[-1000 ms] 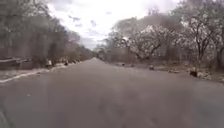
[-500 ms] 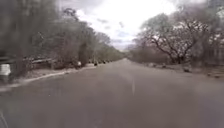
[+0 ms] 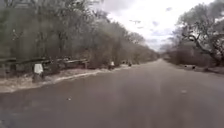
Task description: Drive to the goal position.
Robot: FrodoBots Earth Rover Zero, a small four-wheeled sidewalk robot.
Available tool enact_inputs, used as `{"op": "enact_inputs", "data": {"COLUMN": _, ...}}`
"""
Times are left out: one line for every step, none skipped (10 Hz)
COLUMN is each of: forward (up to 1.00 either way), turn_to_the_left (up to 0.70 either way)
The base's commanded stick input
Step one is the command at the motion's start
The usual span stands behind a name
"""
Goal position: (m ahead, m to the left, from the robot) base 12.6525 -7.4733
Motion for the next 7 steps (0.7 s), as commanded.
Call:
{"op": "enact_inputs", "data": {"forward": 0.70, "turn_to_the_left": -0.19}}
{"op": "enact_inputs", "data": {"forward": 0.63, "turn_to_the_left": -0.29}}
{"op": "enact_inputs", "data": {"forward": 0.32, "turn_to_the_left": -0.37}}
{"op": "enact_inputs", "data": {"forward": 0.02, "turn_to_the_left": -0.44}}
{"op": "enact_inputs", "data": {"forward": 0.00, "turn_to_the_left": -0.45}}
{"op": "enact_inputs", "data": {"forward": 0.00, "turn_to_the_left": -0.45}}
{"op": "enact_inputs", "data": {"forward": 0.00, "turn_to_the_left": -0.45}}
